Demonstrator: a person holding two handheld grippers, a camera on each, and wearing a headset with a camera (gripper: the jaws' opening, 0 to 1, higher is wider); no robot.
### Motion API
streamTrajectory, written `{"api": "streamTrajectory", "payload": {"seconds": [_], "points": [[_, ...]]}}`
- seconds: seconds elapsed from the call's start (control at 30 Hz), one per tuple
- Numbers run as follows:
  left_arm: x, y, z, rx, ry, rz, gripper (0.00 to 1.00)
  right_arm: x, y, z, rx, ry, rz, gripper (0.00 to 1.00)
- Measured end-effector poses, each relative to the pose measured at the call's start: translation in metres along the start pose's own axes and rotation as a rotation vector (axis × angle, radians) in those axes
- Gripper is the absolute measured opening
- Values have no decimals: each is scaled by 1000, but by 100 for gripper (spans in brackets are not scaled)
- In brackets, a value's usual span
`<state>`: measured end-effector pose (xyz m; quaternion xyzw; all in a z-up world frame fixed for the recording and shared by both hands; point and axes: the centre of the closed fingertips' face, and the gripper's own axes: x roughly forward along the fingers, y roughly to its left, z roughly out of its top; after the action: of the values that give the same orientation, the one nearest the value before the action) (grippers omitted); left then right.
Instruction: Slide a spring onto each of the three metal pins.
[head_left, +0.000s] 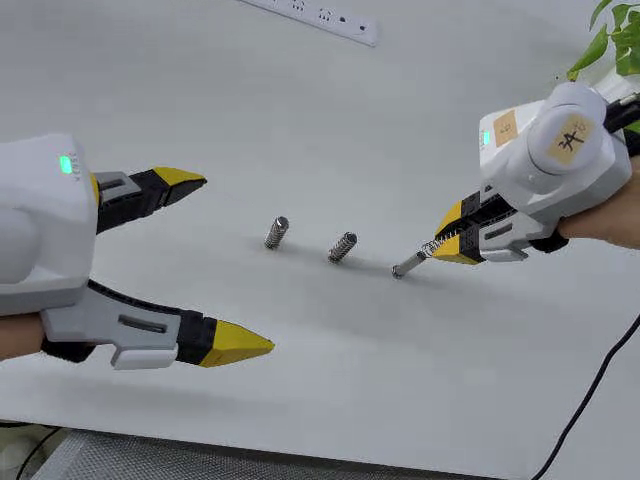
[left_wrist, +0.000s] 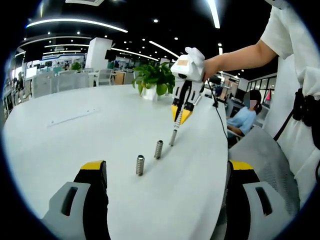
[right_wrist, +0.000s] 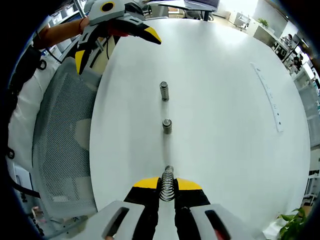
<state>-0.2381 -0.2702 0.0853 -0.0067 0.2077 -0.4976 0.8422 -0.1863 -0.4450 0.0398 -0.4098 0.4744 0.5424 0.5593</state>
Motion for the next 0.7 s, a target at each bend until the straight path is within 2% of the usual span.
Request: {"api": "streamTrajectory", "payload": {"seconds": [0.4, 0.7], "points": [[2, 0, 0, -5, -5, -5, 99, 3, -3, -3, 2, 11, 13, 7], [2, -1, 0, -15, -7, -9, 98, 5, 1, -1, -2, 21, 25, 7]]}}
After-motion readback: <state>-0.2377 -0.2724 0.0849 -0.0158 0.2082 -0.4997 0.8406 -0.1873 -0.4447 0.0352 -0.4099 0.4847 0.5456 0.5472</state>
